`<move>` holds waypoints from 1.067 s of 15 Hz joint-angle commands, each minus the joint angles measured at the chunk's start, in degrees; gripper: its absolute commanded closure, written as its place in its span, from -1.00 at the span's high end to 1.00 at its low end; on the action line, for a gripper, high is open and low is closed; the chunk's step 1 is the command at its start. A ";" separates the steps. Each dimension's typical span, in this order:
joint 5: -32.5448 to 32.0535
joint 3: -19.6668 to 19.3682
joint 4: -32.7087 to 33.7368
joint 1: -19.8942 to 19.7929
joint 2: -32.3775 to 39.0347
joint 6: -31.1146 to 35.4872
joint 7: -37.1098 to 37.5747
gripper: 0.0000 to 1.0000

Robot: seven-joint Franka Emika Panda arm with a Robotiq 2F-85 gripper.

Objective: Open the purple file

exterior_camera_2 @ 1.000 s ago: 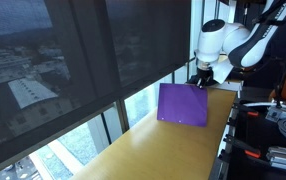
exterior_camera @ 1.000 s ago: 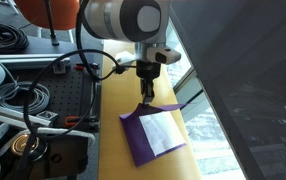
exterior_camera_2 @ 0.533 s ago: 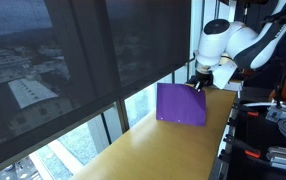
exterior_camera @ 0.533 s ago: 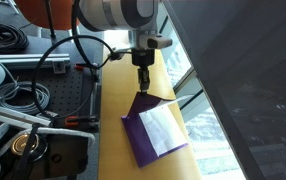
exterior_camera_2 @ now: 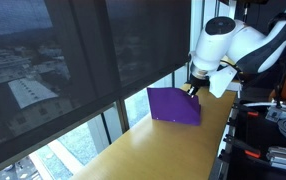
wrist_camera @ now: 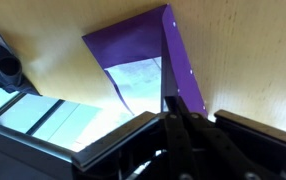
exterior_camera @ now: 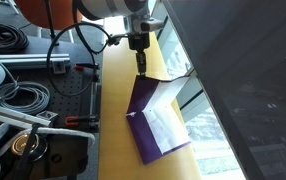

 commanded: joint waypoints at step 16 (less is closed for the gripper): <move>-0.37 -1.11 -1.85 7.95 -1.81 -1.72 6.06 -0.99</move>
